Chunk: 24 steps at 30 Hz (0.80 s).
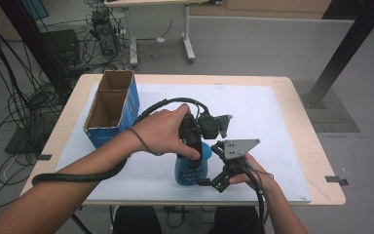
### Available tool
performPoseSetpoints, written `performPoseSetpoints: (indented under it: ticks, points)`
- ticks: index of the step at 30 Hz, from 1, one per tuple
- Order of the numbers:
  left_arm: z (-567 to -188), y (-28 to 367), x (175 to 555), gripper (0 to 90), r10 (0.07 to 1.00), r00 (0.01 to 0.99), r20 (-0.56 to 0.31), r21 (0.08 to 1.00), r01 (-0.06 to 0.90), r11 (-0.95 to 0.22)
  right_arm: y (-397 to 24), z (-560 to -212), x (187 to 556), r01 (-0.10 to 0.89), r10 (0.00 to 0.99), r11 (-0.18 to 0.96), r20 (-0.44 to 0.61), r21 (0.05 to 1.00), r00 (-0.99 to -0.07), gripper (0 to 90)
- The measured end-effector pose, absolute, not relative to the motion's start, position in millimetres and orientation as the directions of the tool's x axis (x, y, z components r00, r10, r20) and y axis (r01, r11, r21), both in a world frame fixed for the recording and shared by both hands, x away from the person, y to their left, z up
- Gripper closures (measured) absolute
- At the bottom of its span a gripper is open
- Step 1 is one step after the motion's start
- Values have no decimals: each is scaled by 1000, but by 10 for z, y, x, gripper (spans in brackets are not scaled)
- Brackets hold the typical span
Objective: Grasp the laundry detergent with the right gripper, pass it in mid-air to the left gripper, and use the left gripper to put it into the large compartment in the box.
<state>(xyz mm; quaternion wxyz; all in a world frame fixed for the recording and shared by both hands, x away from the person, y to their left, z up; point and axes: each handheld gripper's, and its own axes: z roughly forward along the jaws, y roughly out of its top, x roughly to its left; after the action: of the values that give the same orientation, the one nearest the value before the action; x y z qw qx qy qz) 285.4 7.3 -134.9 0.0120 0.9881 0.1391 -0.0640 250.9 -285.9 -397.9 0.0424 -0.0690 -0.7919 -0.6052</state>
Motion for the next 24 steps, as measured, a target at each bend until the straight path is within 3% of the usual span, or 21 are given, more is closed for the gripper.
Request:
performPoseSetpoints:
  ticks: [24]
  points:
    - [-1263,124,2727,375,349,933,-90,35,353,-935,-3471,-4045,2297,205,178,209,169,956,-969,61]
